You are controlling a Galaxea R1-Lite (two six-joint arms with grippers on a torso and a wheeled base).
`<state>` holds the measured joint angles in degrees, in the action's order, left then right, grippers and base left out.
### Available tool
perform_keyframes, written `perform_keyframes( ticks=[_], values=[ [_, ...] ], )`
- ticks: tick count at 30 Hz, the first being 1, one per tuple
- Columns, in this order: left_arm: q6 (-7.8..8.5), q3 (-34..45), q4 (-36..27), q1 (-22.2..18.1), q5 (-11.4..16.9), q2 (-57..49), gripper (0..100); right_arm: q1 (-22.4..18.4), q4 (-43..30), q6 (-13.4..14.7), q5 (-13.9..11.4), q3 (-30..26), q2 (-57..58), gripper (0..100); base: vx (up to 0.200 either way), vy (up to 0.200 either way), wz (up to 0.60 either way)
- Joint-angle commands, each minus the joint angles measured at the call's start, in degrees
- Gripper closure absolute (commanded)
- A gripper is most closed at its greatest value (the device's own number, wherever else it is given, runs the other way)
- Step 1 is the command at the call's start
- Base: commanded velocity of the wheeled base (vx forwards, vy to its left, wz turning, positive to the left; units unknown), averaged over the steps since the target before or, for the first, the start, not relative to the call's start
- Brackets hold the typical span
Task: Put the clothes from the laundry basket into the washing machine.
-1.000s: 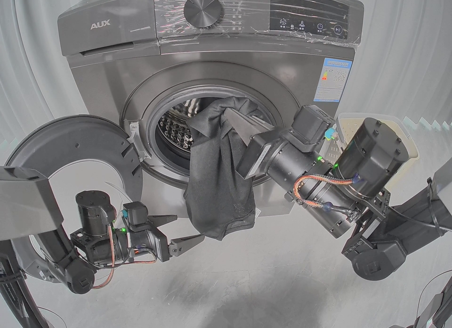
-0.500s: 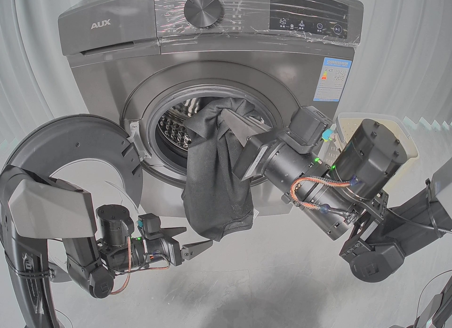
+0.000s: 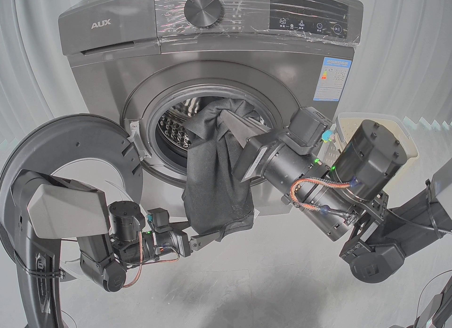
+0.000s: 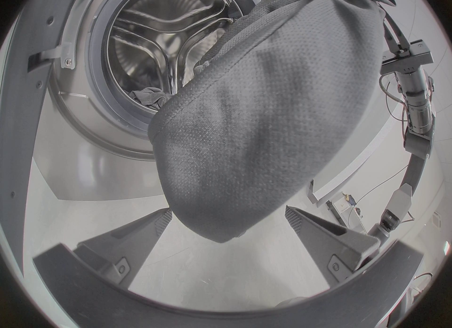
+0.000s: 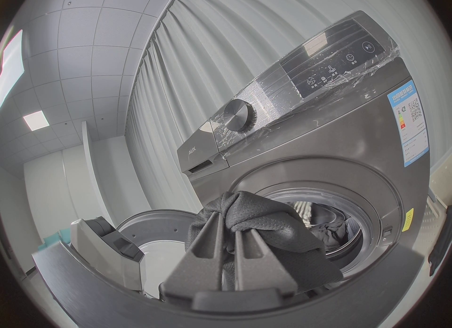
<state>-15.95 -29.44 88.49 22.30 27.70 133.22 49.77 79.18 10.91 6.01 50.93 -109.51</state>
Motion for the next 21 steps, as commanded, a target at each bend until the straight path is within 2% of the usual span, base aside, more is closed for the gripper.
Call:
perform_keyframes(
  ticks=[1,6,19,21],
  values=[
    [-0.4,-1.4,0.0,0.1,0.0,1.3,0,0.1,0.0,0.0,0.0,-0.2,0.2,100,0.0,0.0,0.0],
    [-1.37,-3.1,0.1,0.2,0.0,0.9,0,0.1,0.1,0.0,0.0,-0.1,0.1,100,0.0,0.0,0.0],
    [-1.11,-4.0,0.1,2.3,-0.3,0.7,0,0.1,0.1,0.0,0.1,-0.3,0.1,100,0.0,0.0,0.0],
    [-1.11,-4.3,0.2,2.3,-1.3,0.7,0,0.1,0.2,0.0,0.1,-0.3,0.1,100,0.0,0.0,0.0]
  ],
)
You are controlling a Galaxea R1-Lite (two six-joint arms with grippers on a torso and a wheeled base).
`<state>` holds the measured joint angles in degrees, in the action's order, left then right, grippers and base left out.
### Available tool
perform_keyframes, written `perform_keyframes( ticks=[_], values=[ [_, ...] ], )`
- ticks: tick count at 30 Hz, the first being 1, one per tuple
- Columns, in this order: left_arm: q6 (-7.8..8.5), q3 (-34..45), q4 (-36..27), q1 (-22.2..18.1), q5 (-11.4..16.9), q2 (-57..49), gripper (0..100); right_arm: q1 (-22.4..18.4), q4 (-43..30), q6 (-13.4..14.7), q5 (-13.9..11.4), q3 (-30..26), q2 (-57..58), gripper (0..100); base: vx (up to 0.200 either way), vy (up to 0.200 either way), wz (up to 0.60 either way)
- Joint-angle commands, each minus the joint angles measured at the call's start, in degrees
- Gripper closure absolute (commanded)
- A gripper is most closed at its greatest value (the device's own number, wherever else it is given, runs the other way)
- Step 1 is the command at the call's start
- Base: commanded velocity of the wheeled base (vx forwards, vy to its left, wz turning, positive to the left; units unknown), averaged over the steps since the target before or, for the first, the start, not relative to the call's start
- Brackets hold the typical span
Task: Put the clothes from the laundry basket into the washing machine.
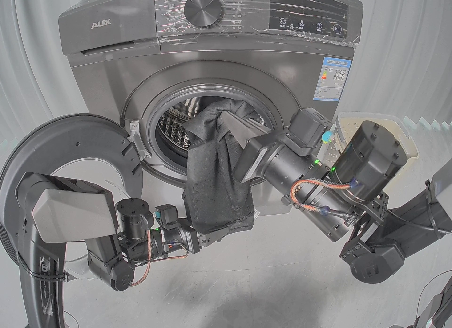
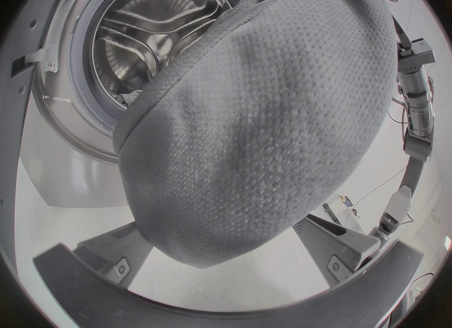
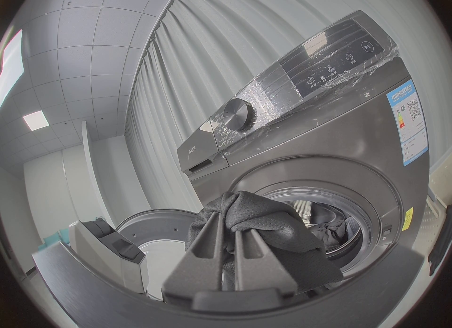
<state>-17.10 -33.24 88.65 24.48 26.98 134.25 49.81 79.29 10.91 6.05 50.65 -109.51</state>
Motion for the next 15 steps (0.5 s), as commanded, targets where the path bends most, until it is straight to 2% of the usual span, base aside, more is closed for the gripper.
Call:
perform_keyframes(
  ticks=[1,2,3,8,14,15],
  values=[
    [0.05,-0.6,0.0,0.1,-1.3,-0.3,0,-0.1,0.1,0.0,0.0,-0.1,0.1,100,0.0,0.0,0.0],
    [-0.04,-0.7,0.0,0.1,-1.8,-0.3,0,-0.1,0.1,0.0,0.0,-0.1,0.0,100,0.0,0.0,0.0],
    [-0.04,-0.7,0.0,0.1,-1.8,-0.3,100,-0.1,0.1,0.0,0.0,-0.1,0.0,100,0.0,0.0,0.0],
    [0.14,1.1,0.1,0.6,-2.5,-2.5,100,-0.2,0.2,0.0,0.0,-0.2,-0.5,100,0.0,0.0,0.0],
    [1.2,7.5,0.1,1.7,-2.5,-8.7,100,-0.9,1.3,0.0,-0.2,-0.2,-2.1,100,0.0,0.0,0.0],
    [2.16,9.9,0.0,1.8,-2.1,-11.1,100,-1.0,1.4,0.0,-0.2,-0.2,-2.8,100,0.0,0.0,0.0]
  ],
)
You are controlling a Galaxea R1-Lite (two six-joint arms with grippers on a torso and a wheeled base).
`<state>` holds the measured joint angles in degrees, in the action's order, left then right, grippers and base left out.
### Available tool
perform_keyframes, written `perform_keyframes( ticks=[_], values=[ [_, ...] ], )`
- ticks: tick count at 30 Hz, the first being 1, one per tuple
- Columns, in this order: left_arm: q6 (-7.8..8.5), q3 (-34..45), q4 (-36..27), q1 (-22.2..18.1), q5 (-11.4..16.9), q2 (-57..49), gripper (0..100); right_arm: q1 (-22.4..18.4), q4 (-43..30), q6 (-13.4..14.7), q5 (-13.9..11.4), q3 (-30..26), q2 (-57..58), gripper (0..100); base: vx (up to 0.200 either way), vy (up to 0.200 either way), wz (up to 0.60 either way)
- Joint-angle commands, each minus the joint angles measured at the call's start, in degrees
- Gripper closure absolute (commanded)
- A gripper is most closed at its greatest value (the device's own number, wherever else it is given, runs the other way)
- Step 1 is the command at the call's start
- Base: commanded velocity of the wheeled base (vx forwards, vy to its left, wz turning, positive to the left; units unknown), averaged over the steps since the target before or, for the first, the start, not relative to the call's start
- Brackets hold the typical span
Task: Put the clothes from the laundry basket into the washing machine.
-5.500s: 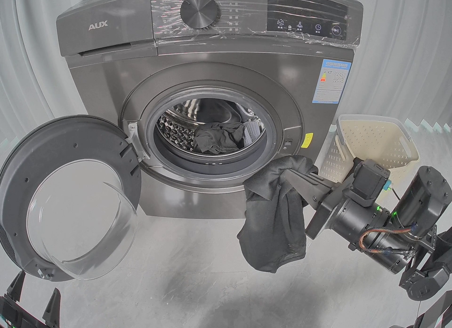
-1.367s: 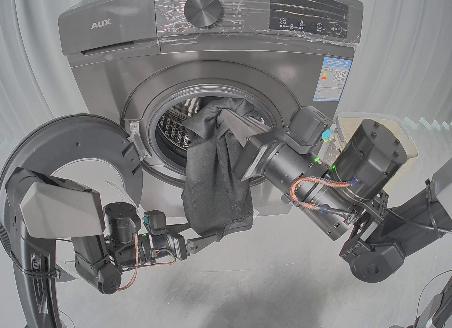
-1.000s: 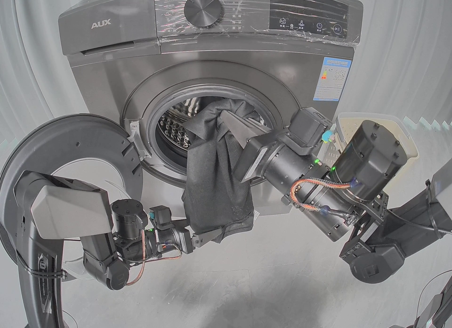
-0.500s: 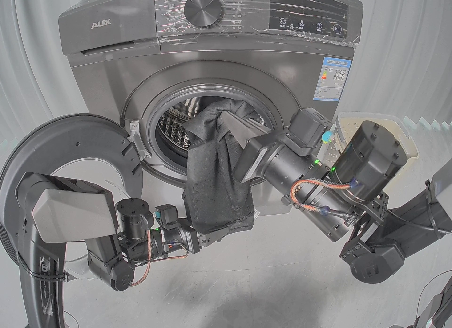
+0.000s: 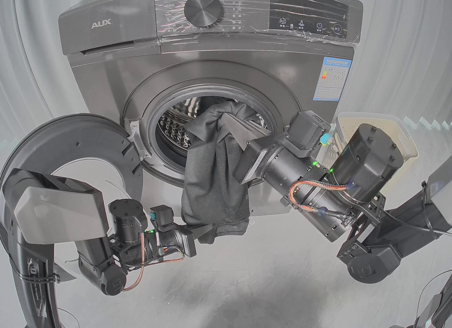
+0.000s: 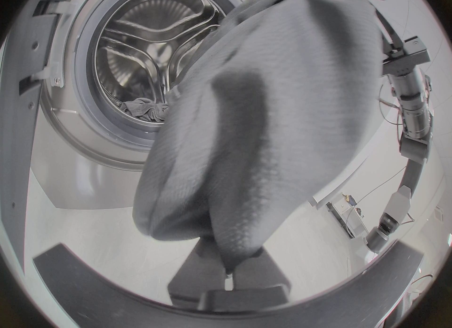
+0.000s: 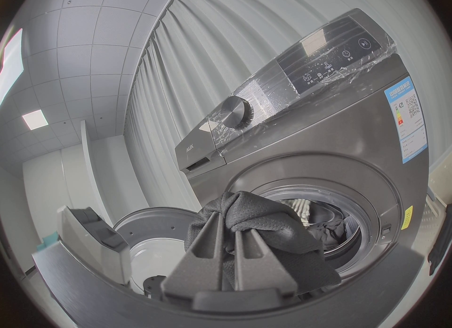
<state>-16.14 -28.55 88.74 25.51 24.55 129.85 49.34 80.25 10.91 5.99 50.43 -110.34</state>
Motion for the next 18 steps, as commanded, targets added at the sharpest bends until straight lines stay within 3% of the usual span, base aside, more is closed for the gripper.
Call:
perform_keyframes(
  ticks=[1,9,13,14,16,17,18],
  values=[
    [2.25,7.7,-0.1,0.9,0.6,-9.3,100,-0.6,0.4,0.0,-0.1,0.1,-2.4,100,0.0,0.0,0.0],
    [7.79,19.9,-0.1,2.5,4.0,-20.6,100,-1.1,2.4,-0.1,0.0,0.5,-7.4,100,0.0,0.0,0.0],
    [8.32,21.0,-0.1,3.0,4.9,-22.9,100,-1.1,2.8,-0.1,0.0,0.5,-8.8,100,0.0,0.0,0.0],
    [9.55,20.8,-0.1,3.3,4.8,-23.2,100,-1.1,3.0,0.0,0.2,0.5,-9.4,100,0.0,0.0,0.0],
    [9.9,20.6,-0.1,3.5,5.0,-23.7,100,-1.1,3.2,0.0,0.2,0.5,-9.7,100,0.0,0.0,0.0],
    [9.9,20.6,-0.1,3.4,5.1,-23.8,100,-1.1,3.2,0.0,0.1,0.5,-9.8,0,0.0,0.0,0.0],
    [9.9,20.7,-0.1,3.4,5.1,-23.9,100,-1.1,3.2,0.0,0.1,0.1,-9.9,0,0.0,0.0,0.0]
  ],
)
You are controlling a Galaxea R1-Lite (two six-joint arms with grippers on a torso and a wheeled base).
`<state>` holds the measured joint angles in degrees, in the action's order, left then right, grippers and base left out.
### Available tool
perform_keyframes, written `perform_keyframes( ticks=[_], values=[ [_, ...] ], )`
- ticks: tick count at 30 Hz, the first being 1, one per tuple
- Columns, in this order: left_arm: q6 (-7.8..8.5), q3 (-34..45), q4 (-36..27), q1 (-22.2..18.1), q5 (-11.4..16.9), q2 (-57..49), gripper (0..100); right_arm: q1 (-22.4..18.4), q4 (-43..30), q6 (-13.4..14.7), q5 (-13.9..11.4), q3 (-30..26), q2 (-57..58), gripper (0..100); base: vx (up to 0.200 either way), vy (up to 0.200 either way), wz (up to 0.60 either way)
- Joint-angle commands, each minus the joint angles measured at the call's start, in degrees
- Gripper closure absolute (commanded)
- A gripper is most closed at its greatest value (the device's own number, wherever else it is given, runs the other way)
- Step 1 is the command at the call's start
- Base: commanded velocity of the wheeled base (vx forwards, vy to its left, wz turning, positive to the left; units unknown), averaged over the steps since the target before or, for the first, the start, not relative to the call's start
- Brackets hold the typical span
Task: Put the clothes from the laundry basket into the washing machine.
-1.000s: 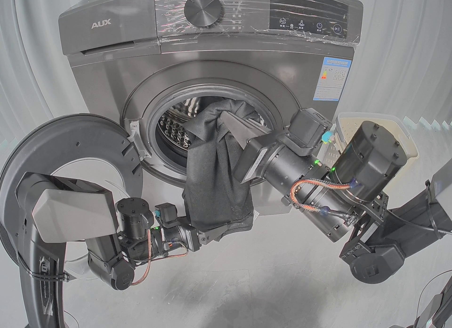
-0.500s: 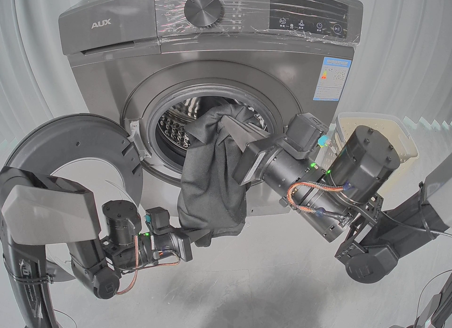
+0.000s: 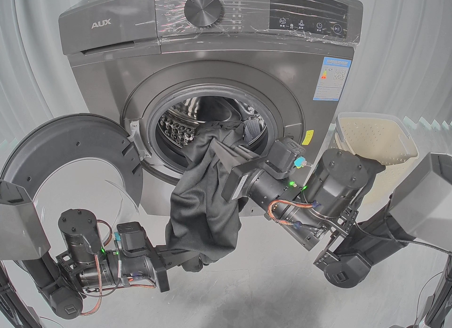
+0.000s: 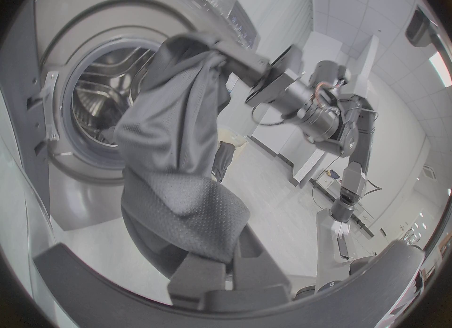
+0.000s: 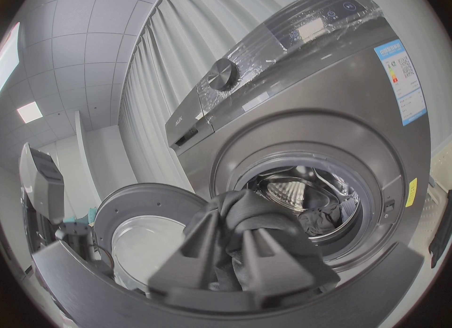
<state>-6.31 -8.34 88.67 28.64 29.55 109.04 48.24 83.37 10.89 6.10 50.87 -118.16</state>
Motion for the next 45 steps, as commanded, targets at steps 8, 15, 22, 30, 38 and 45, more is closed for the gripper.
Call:
perform_keyframes(
  ticks=[8,15,22,30,38,45],
  values=[
    [-1.16,-2.8,0.0,0.3,-0.5,-7.6,100,0.1,0.3,-0.8,-0.1,-4.6,-3.9,0,0.0,0.0,0.0],
    [-3.53,-5.0,0.0,-0.3,-1.5,-7.4,100,-0.1,0.1,-0.9,-0.1,-6.0,-3.5,0,0.0,0.0,0.0],
    [-4.32,-6.5,0.0,-0.5,-3.4,-7.9,100,-0.2,-0.1,-0.7,0.2,-8.6,-3.9,0,0.0,0.0,0.0],
    [-5.99,-7.5,0.0,-1.1,-3.5,-9.1,100,-1.4,2.1,-0.1,-0.5,-14.9,-4.4,0,0.0,0.0,0.0],
    [-5.99,-8.3,0.0,-1.6,-4.2,-9.4,100,-1.9,2.6,-0.4,-1.7,-26.0,-4.5,0,0.0,0.0,0.0],
    [-6.08,-10.1,0.0,-1.5,-7.3,-9.4,100,-0.9,2.8,-0.4,-5.0,-31.8,-6.0,0,0.0,0.0,0.0]
  ],
)
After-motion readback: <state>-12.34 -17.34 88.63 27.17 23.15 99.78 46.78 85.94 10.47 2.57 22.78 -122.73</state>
